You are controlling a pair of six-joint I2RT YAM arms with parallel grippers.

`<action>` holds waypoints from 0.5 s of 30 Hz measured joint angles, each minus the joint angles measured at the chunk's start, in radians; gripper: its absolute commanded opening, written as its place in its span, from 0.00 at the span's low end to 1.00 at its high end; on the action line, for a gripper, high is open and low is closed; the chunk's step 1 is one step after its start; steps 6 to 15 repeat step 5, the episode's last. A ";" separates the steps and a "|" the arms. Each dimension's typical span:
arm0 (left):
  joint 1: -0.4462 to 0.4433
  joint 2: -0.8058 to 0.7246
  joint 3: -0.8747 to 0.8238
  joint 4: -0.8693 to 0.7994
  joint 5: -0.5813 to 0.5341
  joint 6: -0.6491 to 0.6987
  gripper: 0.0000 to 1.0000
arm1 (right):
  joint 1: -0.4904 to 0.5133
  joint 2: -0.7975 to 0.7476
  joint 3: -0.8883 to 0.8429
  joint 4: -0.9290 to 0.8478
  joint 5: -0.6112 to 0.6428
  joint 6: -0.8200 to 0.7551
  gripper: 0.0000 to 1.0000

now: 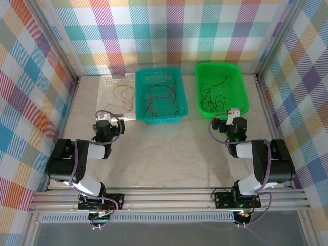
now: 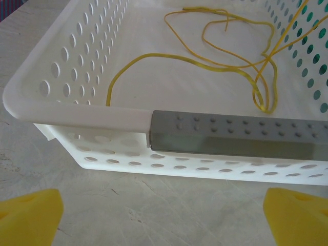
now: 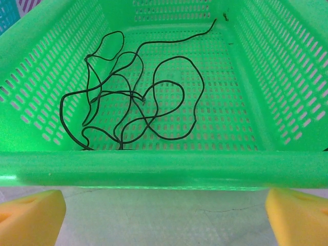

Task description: Untangle the cables

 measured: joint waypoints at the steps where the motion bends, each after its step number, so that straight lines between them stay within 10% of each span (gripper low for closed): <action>1: 0.000 0.000 0.000 0.000 0.000 0.000 1.00 | -0.001 0.000 0.000 0.000 0.000 0.000 1.00; 15: 0.000 0.000 0.000 0.000 0.000 0.000 1.00 | -0.002 0.000 0.000 0.000 0.000 0.000 1.00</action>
